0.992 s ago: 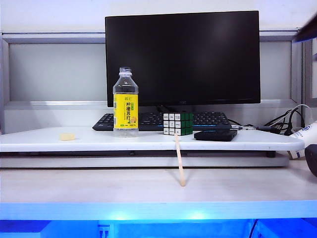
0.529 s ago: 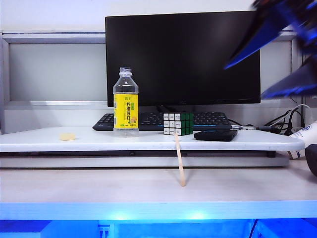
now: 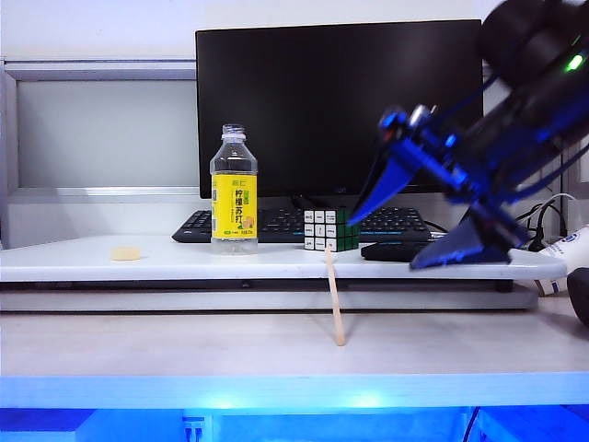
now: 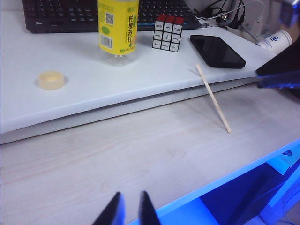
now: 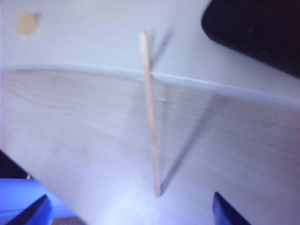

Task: Grab a stick from the table and stick it in a plastic bottle.

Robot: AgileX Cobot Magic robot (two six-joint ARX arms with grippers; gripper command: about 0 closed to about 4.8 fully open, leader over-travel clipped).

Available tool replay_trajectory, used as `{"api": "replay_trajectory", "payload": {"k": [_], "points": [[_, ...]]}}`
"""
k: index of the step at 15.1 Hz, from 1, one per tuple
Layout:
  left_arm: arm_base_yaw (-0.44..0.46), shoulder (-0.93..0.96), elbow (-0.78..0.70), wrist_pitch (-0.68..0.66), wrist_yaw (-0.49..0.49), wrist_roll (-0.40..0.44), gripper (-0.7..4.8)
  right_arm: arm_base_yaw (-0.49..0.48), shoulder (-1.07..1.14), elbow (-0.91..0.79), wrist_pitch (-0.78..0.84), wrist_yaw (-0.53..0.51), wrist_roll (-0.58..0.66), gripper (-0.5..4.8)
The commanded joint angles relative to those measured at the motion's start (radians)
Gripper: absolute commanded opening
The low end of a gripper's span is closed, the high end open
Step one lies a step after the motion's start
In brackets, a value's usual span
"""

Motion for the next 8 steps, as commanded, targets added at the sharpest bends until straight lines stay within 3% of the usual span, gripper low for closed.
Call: {"api": "replay_trajectory", "payload": {"k": [1,8], "points": [[0.000,0.001,0.002,0.014,0.000,0.005,0.57,0.026,0.065,0.046,0.039,-0.004,0.001,4.42],[0.000,0.001,0.002,0.014,-0.001,0.008,0.57,0.058,0.240,0.182,0.035,0.000,0.001,4.41]]}}
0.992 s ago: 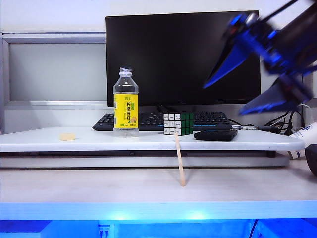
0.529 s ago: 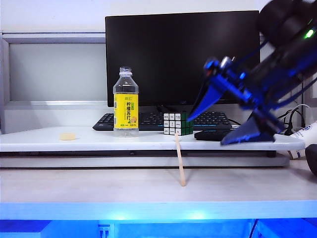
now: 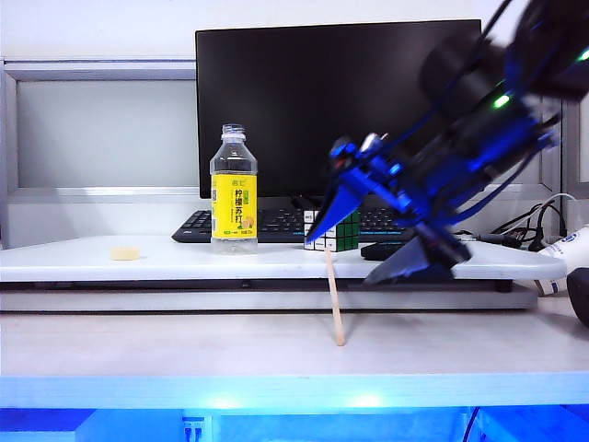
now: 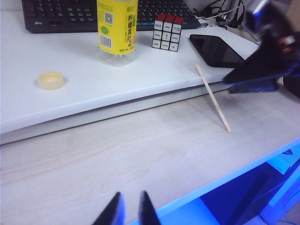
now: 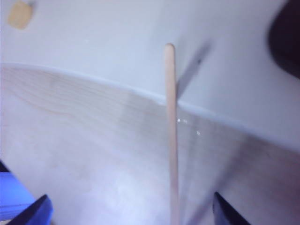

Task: Grab a stick from the table and stick it in a plastic bottle.

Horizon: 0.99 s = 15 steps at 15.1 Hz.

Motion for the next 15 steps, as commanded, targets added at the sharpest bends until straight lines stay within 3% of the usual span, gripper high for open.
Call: {"api": "replay_trajectory", "payload": {"k": [1,9,10,12,15], "points": [[0.000,0.001,0.002,0.014,0.000,0.005,0.57,0.000,0.059,0.048,0.009,0.000,0.001,4.41],[0.000,0.001,0.002,0.014,-0.019,0.005,0.57,0.000,0.140,0.107,0.012,0.000,0.001,4.17],[0.000,0.001,0.002,0.014,-0.019,0.005,0.57,0.001,0.150,0.115,0.011,0.001,0.001,4.01],[0.000,0.001,0.002,0.014,-0.019,0.005,0.57,0.001,0.161,0.119,0.016,0.000,0.001,3.19],[0.000,0.001,0.002,0.014,-0.019,0.005,0.57,0.001,0.170,0.119,0.016,0.008,0.001,2.90]]}}
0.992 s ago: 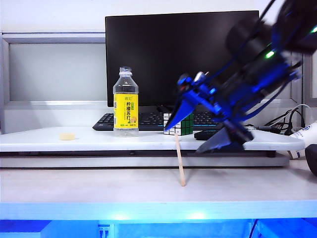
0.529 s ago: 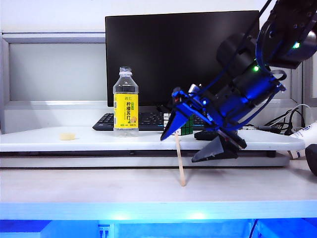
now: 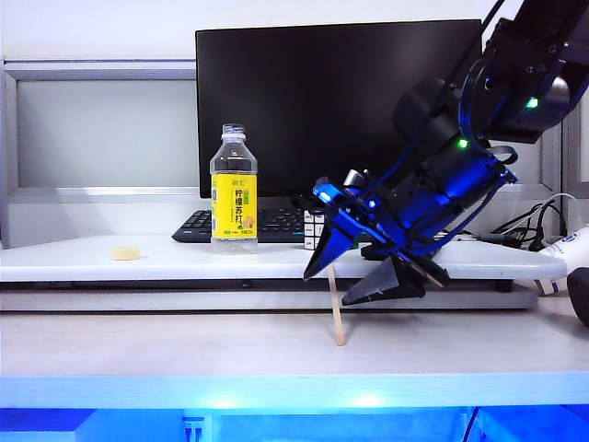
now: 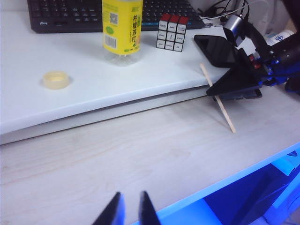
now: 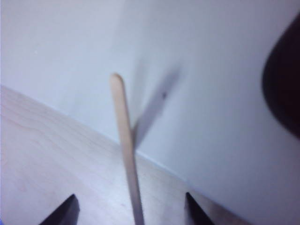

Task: Grab a stick from the table and stick it in a plastic bottle.

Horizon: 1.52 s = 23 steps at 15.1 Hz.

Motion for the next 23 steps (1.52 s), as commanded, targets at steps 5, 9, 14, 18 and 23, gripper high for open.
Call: {"api": "replay_trajectory", "payload": {"k": [5,9,14,18,23], "points": [[0.000,0.001,0.002,0.014,-0.003,0.005,0.57,0.001,0.019,0.004,0.020,0.021,0.000,1.32],[0.000,0.001,0.002,0.014,-0.003,0.004,0.57,0.001,0.019,0.004,0.060,0.021,0.000,-0.06],[0.000,0.001,0.002,0.014,-0.003,0.005,0.57,0.001,0.004,0.005,0.101,0.005,0.000,-0.06],[0.000,0.001,0.002,0.053,-0.004,0.005,0.57,0.002,-0.055,0.004,0.124,-0.008,0.000,-0.06],[0.000,0.001,0.002,0.153,-0.058,0.005,0.56,0.002,-0.127,0.051,0.179,-0.010,-0.001,-0.06]]}}
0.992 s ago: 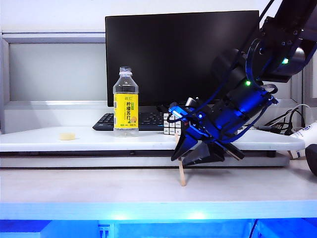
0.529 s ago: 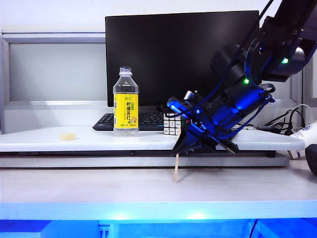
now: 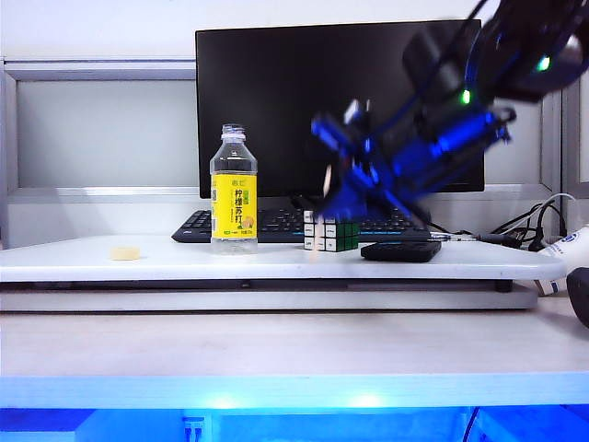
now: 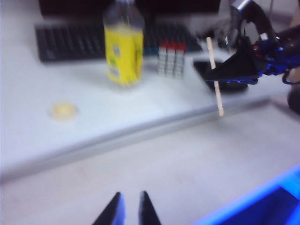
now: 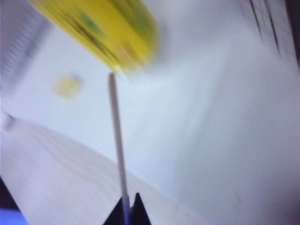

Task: Grab a stick from the table and stick it in a plastic bottle.

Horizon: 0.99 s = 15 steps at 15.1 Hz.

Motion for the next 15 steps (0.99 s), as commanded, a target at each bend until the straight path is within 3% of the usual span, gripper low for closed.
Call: {"api": "replay_trajectory", "payload": {"k": [1,6,11,15], "points": [[0.001,0.001,0.002,0.044,-0.056,0.005,0.56,0.002,-0.018,0.072,0.000,-0.005,-0.003,-0.06],[0.001,0.001,0.002,0.048,-0.074,0.005,0.56,0.026,-0.016,0.309,-0.109,0.071,-0.116,-0.06],[0.001,0.001,0.002,0.053,-0.077,0.005,0.56,0.033,-0.002,0.423,-0.138,0.139,-0.245,-0.06],[0.001,0.001,0.002,0.053,-0.077,0.005,0.56,0.040,0.034,0.487,-0.137,0.154,-0.271,-0.06]]}}
